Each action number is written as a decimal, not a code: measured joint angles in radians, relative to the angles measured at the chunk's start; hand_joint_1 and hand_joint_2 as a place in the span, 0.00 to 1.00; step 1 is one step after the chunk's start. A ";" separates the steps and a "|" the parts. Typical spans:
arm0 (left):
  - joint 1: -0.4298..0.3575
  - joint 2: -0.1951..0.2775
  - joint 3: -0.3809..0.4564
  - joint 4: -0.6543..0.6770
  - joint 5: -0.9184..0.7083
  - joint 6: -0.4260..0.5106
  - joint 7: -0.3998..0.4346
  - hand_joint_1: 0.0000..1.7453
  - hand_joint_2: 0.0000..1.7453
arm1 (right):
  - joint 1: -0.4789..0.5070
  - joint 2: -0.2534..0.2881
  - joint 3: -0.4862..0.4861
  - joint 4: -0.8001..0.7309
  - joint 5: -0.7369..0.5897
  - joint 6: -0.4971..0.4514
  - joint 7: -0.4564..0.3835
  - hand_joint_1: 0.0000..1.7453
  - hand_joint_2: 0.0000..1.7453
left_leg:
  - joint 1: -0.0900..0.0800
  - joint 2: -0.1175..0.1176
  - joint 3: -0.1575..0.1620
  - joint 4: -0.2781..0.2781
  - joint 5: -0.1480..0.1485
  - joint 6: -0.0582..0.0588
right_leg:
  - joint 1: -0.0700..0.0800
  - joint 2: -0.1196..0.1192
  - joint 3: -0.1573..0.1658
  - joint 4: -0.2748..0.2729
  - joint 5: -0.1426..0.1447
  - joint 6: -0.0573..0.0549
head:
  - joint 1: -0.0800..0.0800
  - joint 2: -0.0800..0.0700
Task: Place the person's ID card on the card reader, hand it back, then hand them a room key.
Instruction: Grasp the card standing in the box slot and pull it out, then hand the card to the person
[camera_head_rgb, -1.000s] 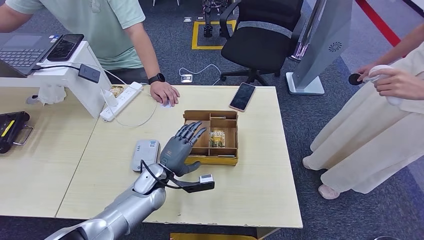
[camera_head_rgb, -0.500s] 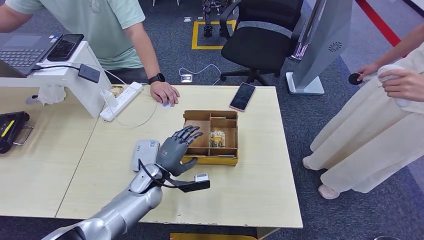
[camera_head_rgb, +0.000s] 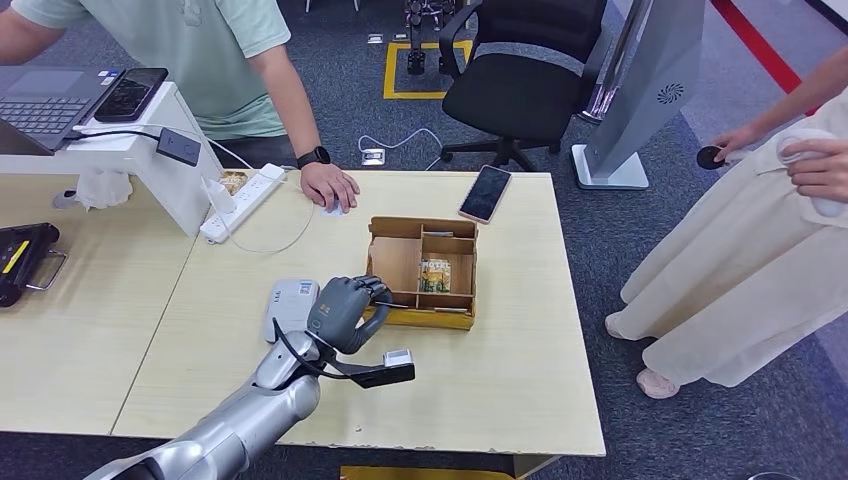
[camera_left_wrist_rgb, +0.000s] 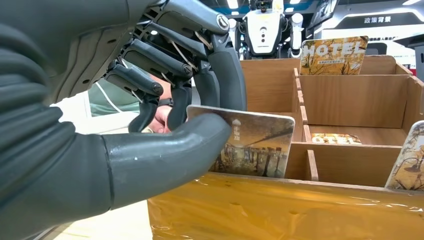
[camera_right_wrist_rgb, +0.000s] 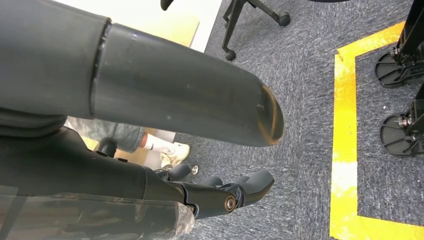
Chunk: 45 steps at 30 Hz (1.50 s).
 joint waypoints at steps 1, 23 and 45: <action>0.001 0.001 0.000 -0.003 0.002 0.000 -0.002 0.91 1.00 | 0.000 0.000 0.000 0.000 0.000 0.000 0.000 0.00 0.00 | 0.000 0.000 0.000 0.000 0.000 0.000 | 0.000 0.000 0.000 0.000 0.000 0.000 | 0.000 0.000; 0.009 0.042 0.006 -0.100 -0.020 0.013 -0.012 1.00 1.00 | 0.000 0.000 0.000 0.000 0.000 -0.001 -0.003 0.00 0.00 | 0.000 0.000 0.000 0.000 0.000 0.000 | 0.000 0.000 0.000 0.000 0.000 0.000 | 0.000 0.000; -0.045 -0.017 0.161 -0.197 -0.159 0.054 -0.010 1.00 1.00 | 0.000 0.000 0.000 0.000 0.009 -0.007 -0.003 0.00 0.00 | 0.000 0.000 0.000 0.000 0.000 0.000 | 0.000 0.000 0.000 0.000 0.000 0.000 | 0.000 0.000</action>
